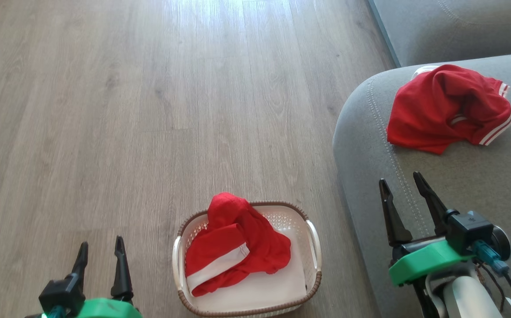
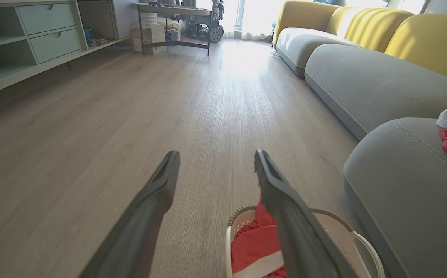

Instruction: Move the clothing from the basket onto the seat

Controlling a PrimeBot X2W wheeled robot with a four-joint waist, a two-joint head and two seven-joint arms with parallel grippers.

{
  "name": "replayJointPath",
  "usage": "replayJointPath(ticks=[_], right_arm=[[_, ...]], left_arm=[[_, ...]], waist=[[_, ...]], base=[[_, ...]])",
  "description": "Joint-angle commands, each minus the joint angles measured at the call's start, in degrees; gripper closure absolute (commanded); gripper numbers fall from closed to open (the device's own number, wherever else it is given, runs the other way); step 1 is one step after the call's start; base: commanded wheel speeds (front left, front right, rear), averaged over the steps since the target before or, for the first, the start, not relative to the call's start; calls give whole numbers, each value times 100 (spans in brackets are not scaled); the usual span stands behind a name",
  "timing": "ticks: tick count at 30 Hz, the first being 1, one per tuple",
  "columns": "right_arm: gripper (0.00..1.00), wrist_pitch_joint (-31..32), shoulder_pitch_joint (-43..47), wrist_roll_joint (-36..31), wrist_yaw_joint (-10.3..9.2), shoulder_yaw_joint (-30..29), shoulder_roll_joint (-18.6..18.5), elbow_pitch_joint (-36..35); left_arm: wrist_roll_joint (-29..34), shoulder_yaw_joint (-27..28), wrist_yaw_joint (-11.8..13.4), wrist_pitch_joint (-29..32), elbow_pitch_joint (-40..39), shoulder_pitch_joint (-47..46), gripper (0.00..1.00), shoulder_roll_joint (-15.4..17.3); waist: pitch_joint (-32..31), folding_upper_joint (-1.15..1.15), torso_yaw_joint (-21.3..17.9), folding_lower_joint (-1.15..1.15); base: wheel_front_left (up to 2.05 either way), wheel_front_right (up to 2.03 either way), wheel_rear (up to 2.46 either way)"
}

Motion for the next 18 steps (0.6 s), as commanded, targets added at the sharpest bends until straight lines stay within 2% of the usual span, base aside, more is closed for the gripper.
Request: replayJointPath(ticks=[1,18], right_arm=[[0,10,-109,34,-2,150,14,-152],[0,75,-142,100,-2,131,14,26]], left_arm=[[-30,233,-2,-11,-201,-123,0,157],[-50,218,36,-35,-279,-137,0,190]], waist=[[1,0,-1,0],[5,0,26,0]], base=[[0,0,0],[0,0,0]])
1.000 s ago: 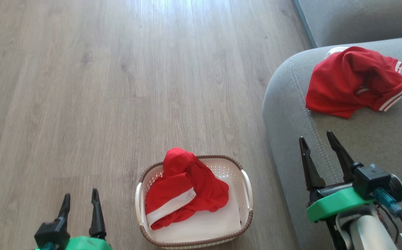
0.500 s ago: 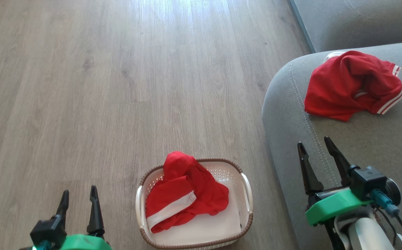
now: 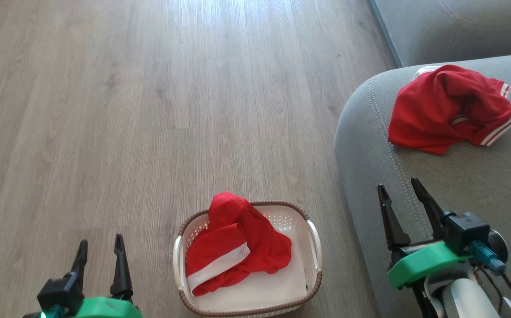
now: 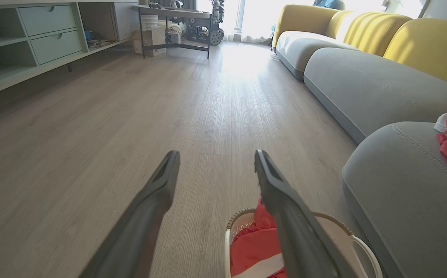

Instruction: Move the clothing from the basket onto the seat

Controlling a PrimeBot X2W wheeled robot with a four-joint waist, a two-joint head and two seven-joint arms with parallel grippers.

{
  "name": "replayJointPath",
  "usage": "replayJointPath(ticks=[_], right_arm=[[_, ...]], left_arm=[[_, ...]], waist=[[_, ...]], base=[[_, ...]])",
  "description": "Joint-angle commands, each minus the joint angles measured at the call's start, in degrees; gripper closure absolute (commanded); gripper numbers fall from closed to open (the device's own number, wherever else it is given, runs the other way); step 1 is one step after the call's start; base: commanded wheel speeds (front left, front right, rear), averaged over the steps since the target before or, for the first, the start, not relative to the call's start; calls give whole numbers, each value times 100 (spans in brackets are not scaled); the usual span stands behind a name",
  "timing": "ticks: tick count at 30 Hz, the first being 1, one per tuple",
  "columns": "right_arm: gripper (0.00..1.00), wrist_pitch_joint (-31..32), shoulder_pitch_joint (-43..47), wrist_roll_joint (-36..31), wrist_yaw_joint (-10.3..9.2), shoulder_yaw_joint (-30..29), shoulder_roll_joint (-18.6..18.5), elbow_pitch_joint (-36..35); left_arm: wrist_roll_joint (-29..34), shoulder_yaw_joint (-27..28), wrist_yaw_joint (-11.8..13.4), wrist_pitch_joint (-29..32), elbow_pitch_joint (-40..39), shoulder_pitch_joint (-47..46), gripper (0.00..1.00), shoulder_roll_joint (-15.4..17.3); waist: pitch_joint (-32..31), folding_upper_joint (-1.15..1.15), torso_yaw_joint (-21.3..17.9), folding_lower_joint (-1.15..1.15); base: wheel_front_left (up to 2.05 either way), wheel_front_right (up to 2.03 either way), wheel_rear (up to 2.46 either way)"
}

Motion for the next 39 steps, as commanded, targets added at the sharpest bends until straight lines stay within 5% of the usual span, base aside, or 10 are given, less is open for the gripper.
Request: replayJointPath(ticks=[1,13,23,39], right_arm=[[0,-13,-142,36,-2,121,14,-144],[0,-35,-180,35,-2,115,14,-90],[0,-69,-558,-79,-2,-69,14,-465],[0,-129,-1970,-88,-2,87,14,-1272]], left_arm=[[-8,214,32,-33,-193,-135,0,161],[-10,114,40,3,-255,-112,0,160],[237,-336,-163,175,40,-772,0,27],[1127,-1520,-1093,794,2857,-3658,0,-500]], waist=[[-2,0,3,0],[80,0,17,0],[1039,0,-35,0],[3503,0,-582,0]], base=[[0,0,0],[0,0,0],[0,0,0],[0,0,0]])
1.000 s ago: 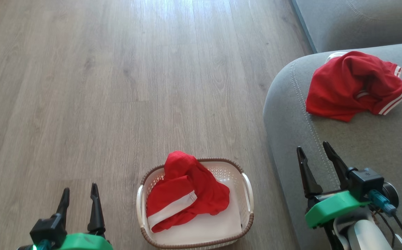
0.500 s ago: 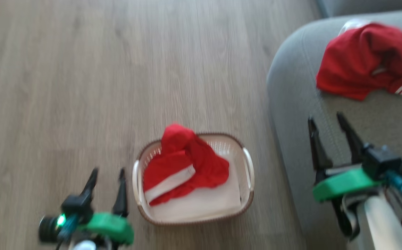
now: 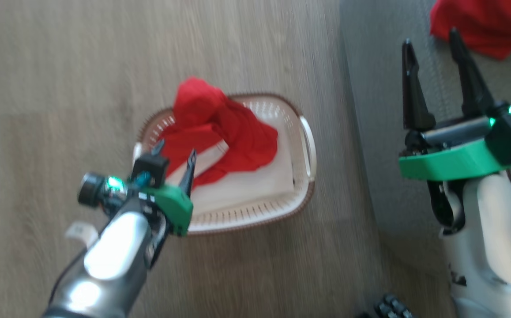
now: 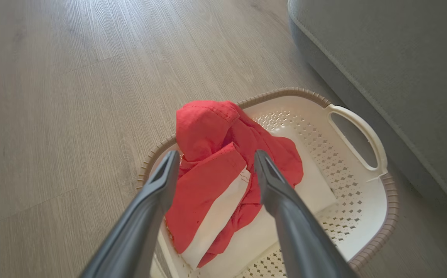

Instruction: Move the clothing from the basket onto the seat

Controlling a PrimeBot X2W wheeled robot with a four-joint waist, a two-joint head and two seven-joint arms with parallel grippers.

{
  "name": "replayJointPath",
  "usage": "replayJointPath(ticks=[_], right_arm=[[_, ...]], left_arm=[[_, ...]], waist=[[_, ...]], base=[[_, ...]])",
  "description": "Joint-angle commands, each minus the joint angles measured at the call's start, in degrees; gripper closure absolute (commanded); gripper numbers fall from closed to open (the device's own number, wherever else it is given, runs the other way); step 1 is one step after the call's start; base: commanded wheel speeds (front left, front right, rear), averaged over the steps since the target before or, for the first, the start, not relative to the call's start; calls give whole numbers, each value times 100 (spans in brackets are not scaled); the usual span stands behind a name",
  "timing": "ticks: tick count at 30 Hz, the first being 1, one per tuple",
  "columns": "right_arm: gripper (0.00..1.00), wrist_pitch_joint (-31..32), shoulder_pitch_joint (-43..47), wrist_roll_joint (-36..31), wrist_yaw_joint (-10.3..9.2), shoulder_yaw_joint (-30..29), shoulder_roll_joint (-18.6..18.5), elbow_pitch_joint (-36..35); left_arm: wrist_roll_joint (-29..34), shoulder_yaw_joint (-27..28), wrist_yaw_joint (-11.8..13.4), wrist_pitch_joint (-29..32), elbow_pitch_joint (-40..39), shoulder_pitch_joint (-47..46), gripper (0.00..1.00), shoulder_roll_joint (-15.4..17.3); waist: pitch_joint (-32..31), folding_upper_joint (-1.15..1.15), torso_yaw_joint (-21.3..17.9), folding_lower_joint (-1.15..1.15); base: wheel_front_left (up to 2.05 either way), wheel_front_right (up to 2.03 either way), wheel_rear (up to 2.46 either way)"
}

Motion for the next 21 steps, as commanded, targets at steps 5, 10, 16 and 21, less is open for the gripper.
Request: replayJointPath(ticks=[5,10,16,21], right_arm=[[0,-50,-327,51,-2,183,15,-440],[0,-51,-537,113,-2,240,15,-641],[0,-52,-708,219,-2,342,15,-806],[0,-52,-764,278,-2,406,15,-894]], left_arm=[[198,26,-117,-80,755,-853,0,-53],[339,-113,-232,-101,1446,-1403,0,-69],[471,-240,-287,-75,2064,-1943,0,-9],[525,-286,-253,-120,2370,-2347,0,39]], waist=[[1167,0,-358,0],[1597,0,-452,0],[1934,0,-562,0],[2121,0,-646,0]], base=[[0,0,0],[0,0,0],[0,0,0],[0,0,0]])
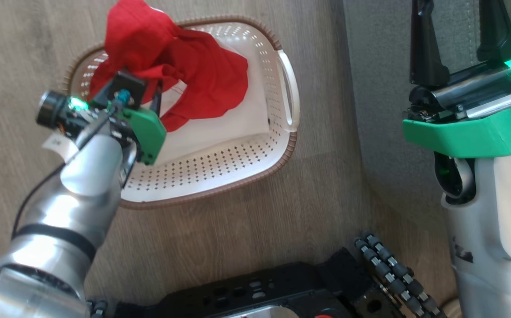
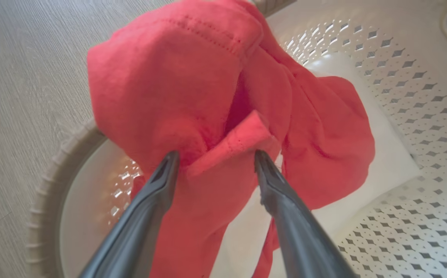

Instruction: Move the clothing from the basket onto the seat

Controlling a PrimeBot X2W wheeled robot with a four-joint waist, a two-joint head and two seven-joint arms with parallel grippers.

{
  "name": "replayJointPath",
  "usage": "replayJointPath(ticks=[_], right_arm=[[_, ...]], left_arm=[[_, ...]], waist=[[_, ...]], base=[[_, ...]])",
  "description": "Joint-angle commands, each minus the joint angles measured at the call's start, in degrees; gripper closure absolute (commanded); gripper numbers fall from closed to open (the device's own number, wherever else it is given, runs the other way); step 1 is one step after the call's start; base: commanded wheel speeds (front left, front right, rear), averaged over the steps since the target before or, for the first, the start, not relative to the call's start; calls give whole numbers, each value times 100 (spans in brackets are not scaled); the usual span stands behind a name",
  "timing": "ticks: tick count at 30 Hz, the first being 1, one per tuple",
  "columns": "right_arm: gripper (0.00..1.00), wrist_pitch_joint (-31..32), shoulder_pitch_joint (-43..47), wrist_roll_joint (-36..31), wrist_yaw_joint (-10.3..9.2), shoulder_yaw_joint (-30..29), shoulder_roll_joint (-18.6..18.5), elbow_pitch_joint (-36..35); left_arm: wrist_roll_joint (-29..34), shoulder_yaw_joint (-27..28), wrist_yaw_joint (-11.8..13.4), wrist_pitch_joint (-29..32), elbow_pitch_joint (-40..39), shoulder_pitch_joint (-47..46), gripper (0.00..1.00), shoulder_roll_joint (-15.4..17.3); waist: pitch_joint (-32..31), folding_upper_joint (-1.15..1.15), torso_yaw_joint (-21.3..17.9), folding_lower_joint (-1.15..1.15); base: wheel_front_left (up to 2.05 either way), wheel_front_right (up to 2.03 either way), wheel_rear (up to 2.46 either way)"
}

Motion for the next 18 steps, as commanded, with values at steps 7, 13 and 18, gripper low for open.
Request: replayJointPath(ticks=[7,13,18], right_arm=[[0,-34,51,130,-2,212,20,-271],[0,-34,51,183,-2,219,20,-253],[0,-35,37,213,-2,217,20,-243]], left_arm=[[31,43,63,3,305,-219,0,173],[-3,-36,-7,72,495,-201,51,51],[-31,-86,-13,67,582,-155,100,-1]], waist=[[205,0,-149,-1],[200,0,-188,-1],[133,0,-209,-1]], base=[[0,0,0],[0,0,0],[0,0,0]])
